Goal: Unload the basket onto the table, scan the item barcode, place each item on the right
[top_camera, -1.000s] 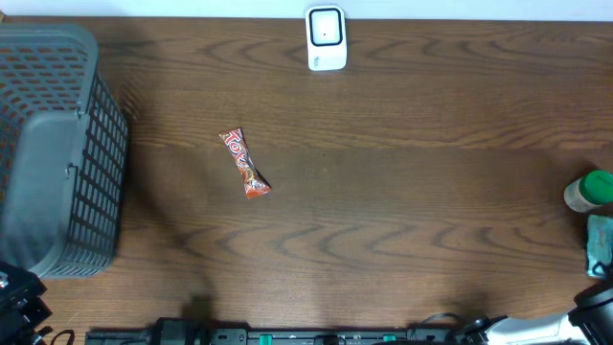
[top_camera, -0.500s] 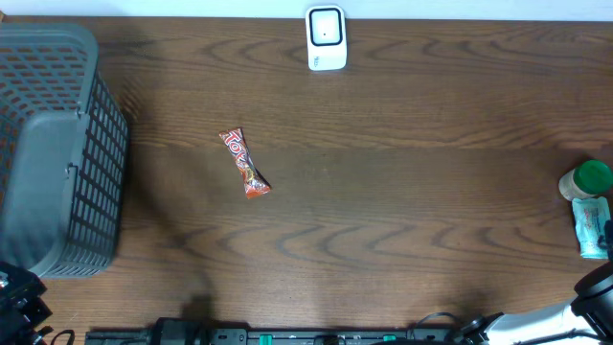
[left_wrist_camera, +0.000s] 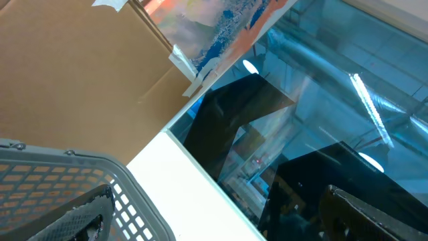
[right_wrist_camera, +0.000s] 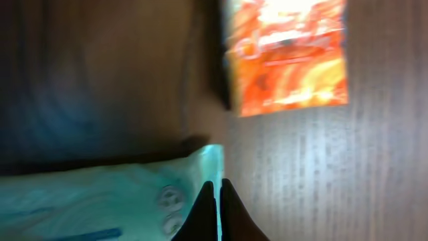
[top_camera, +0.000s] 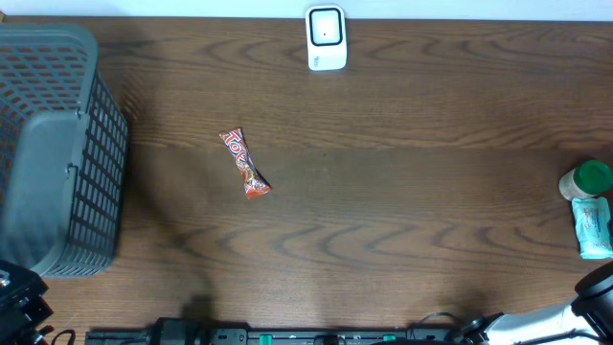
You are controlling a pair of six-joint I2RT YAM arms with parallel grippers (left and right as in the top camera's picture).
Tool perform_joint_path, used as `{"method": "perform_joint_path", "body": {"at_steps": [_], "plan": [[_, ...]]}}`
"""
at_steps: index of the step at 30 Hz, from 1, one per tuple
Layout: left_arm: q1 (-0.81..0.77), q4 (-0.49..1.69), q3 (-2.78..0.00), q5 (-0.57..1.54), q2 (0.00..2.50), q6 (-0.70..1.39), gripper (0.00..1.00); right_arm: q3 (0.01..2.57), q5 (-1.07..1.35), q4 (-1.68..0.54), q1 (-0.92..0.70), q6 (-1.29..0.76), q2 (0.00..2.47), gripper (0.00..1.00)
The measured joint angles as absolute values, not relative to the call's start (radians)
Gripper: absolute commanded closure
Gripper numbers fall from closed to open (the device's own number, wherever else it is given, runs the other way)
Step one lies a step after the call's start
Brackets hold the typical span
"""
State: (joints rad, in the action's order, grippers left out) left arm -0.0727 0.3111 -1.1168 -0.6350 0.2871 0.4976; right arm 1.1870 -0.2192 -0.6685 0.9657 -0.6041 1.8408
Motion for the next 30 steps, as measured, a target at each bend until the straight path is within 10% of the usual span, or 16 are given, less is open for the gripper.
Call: {"method": "perform_joint_path", "body": {"at_steps": [9, 18, 30], "plan": [[-0.073, 0.310, -1.117, -0.635, 0.287, 0.498, 0.02, 1.308, -0.060, -0.843, 0.966, -0.599, 1.706, 0.99], [-0.073, 0.307, -1.117, -0.635, 0.287, 0.498, 0.02, 1.345, 0.350, -0.846, 0.834, -0.614, 1.354, 0.02], [-0.073, 0.227, -1.115, -0.635, 0.287, 0.498, 0.02, 1.348, 0.421, -0.511, -0.102, -0.574, 1.409, 0.01]]}}
